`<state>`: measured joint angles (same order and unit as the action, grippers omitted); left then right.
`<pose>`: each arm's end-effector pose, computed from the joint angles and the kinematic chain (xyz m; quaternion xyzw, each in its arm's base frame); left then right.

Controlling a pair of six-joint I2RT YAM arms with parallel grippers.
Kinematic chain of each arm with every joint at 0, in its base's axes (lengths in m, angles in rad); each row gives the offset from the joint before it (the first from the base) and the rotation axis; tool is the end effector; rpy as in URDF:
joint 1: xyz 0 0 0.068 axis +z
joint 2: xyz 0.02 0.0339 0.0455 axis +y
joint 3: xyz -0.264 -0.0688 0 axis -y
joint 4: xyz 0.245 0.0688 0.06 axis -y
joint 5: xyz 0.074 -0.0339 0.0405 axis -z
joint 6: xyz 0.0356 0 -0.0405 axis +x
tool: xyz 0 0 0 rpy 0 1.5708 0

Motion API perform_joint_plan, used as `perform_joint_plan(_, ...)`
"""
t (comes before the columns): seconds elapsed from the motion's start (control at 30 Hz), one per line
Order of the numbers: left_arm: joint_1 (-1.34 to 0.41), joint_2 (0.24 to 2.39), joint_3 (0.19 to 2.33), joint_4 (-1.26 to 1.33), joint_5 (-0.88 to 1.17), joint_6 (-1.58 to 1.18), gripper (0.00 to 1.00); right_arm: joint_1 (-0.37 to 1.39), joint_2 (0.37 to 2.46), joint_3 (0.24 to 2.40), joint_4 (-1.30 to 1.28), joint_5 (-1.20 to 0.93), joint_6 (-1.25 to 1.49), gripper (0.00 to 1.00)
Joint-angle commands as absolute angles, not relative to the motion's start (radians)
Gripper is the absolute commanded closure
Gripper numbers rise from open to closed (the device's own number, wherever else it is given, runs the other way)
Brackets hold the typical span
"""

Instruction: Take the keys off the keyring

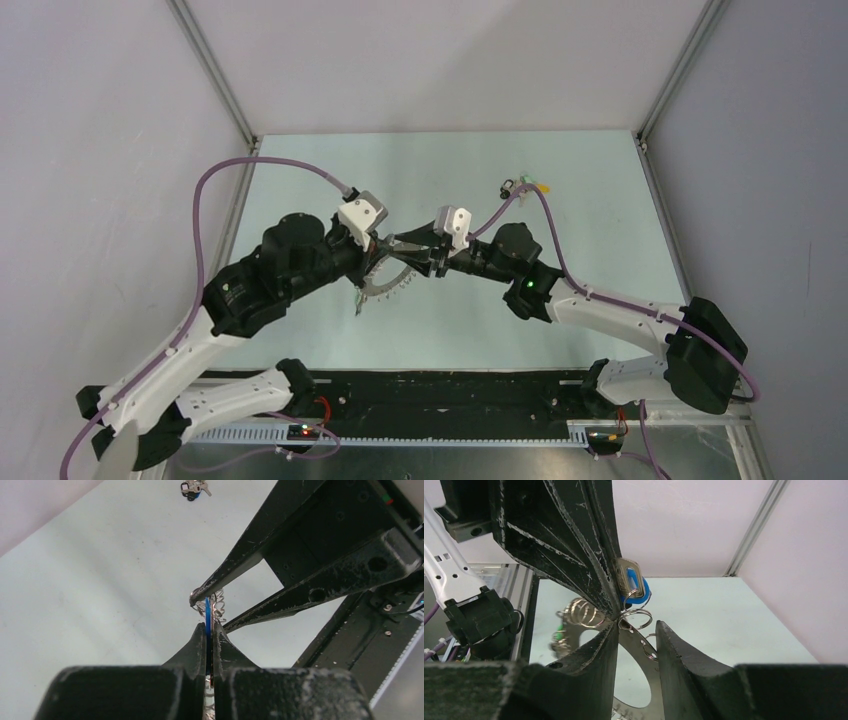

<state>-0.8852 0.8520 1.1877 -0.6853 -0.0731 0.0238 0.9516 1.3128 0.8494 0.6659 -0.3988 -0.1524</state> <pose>0.1037 -0.1227 0.4120 0.3406 0.7448 -0.2120 0.5331 0.1647 0.2550 0.3344 -0.4556 0.4470 0.4108 0.6511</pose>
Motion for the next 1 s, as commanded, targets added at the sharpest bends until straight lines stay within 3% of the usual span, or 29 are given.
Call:
perform_joint_plan(0.0,-0.893,0.874,1.294,-0.686,-0.049,-0.073,1.00,0.957,1.309,0.891,0.676,-0.385,-0.198,0.60)
perform_joint_plan(0.4,-0.888,1.071,1.546,-0.958,0.048,-0.342,1.00,0.973,1.242,0.814,0.678,-0.416,-0.237,0.54)
perform_joint_plan(0.97,-0.737,1.156,1.576,-0.976,0.250,-0.619,1.00,0.962,1.023,0.672,0.543,-0.290,-0.273,0.45)
